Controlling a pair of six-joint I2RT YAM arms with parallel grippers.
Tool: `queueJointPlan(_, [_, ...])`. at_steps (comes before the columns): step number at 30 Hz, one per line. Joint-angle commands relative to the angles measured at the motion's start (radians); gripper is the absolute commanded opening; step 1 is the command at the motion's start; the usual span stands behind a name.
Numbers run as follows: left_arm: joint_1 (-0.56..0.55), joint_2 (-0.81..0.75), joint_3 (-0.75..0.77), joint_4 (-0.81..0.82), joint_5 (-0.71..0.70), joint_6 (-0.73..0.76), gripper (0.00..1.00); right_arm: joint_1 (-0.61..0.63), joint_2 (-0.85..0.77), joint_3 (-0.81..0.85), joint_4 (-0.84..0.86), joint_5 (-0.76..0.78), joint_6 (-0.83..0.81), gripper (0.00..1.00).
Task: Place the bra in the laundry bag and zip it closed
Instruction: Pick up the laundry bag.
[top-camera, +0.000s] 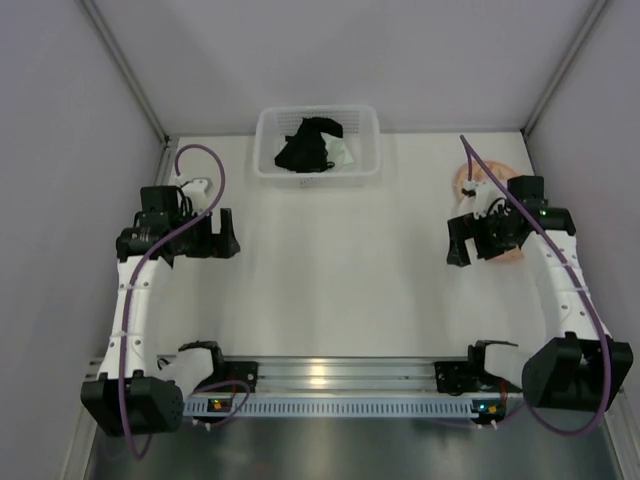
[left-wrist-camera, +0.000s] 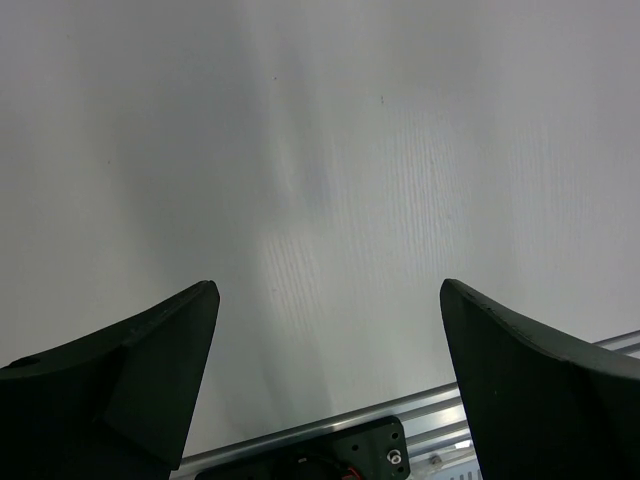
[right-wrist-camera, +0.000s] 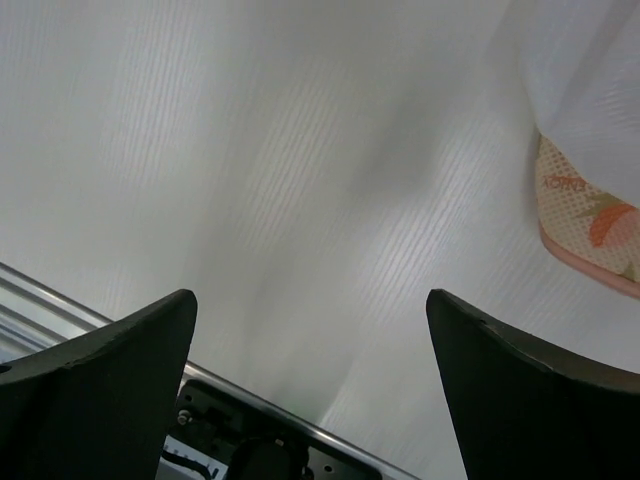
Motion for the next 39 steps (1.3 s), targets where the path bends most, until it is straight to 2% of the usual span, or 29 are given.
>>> queueJointPlan(1, [-0.002, -0.001, 0.052, -0.017, 0.0, 0.025, 0.98, 0.012, 0.015, 0.094, 0.052, 0.037, -0.023, 0.99])
queueJointPlan(8, [-0.001, 0.071, 0.122, -0.044, 0.014, 0.034, 0.98, 0.012, 0.15, 0.284, 0.027, 0.123, -0.095, 0.99])
queueJointPlan(11, [-0.001, 0.104, 0.151, -0.057, -0.004, 0.043, 0.98, 0.003, 0.249, 0.37, 0.04, 0.187, -0.142, 0.99])
queueJointPlan(22, [-0.001, 0.145, 0.167, -0.057, -0.001, 0.037, 0.98, -0.083, 0.683, 0.743, 0.003, 0.219, -0.262, 0.99])
queueJointPlan(25, [-0.002, 0.141, 0.157, -0.058, -0.01, 0.035, 0.98, -0.104, 0.782, 0.804, -0.016, 0.222, -0.279, 0.97])
queueJointPlan(30, [-0.001, 0.151, 0.151, -0.057, -0.018, 0.037, 0.98, -0.107, 0.863, 0.771, 0.0, 0.235, -0.299, 0.91])
queueJointPlan(34, [-0.002, 0.164, 0.154, -0.057, -0.017, 0.031, 0.98, -0.11, 0.868, 0.664, 0.073, 0.249, -0.297, 0.82])
queueJointPlan(35, [-0.001, 0.166, 0.157, -0.058, -0.015, 0.026, 0.98, -0.112, 0.866, 0.65, 0.084, 0.253, -0.296, 0.73])
queueJointPlan(39, [-0.001, 0.166, 0.167, -0.057, -0.018, 0.026, 0.98, -0.129, 0.855, 0.613, 0.101, 0.252, -0.293, 0.51])
